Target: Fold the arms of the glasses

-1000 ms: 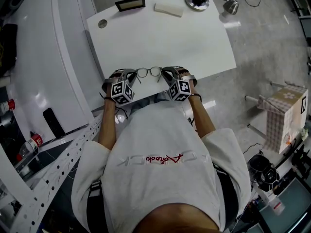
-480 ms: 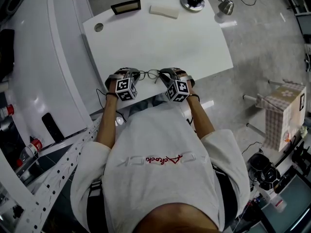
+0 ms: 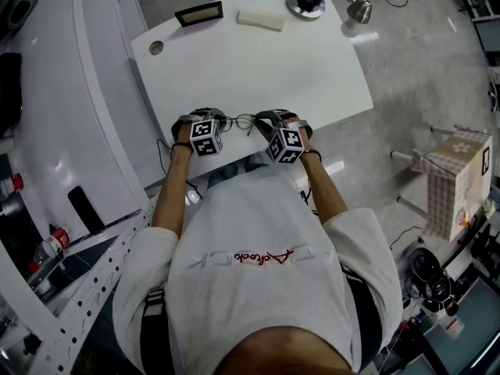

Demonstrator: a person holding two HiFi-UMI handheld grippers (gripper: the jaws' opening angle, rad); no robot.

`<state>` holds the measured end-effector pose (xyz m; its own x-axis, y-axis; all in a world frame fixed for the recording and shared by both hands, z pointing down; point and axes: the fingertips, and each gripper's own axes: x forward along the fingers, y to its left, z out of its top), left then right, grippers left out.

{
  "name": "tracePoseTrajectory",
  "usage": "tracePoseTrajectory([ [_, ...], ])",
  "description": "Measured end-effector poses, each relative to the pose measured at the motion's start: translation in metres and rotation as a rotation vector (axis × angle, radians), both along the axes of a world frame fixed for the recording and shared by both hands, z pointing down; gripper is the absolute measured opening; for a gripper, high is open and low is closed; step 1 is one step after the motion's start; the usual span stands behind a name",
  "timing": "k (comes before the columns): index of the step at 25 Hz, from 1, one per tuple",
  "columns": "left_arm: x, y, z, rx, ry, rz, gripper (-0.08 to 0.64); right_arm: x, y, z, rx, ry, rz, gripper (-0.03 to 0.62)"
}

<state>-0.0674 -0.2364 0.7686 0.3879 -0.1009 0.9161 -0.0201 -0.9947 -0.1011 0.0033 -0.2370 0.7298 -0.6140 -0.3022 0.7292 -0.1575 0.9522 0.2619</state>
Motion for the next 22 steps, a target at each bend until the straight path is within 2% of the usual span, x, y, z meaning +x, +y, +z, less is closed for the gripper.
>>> tracePoseTrajectory([
  [4, -0.001, 0.002, 0.004, 0.002, -0.006, -0.019, 0.055, -0.003, 0.002, 0.000, -0.009, 0.022, -0.033, 0.057],
  [11, 0.000, -0.001, 0.002, 0.014, 0.019, -0.021, 0.054, -0.021, 0.010, 0.005, -0.051, 0.084, -0.154, 0.055],
  [14, -0.001, -0.002, 0.000, 0.021, 0.033, -0.023, 0.058, -0.027, 0.011, 0.009, -0.069, 0.089, -0.169, 0.055],
  [19, -0.020, -0.003, -0.005, 0.021, 0.045, -0.073, 0.127, -0.033, 0.010, 0.011, -0.095, 0.101, -0.190, 0.055],
  [22, -0.042, -0.007, -0.018, 0.025, 0.040, -0.168, 0.146, -0.037, 0.009, 0.012, -0.102, 0.102, -0.195, 0.055],
])
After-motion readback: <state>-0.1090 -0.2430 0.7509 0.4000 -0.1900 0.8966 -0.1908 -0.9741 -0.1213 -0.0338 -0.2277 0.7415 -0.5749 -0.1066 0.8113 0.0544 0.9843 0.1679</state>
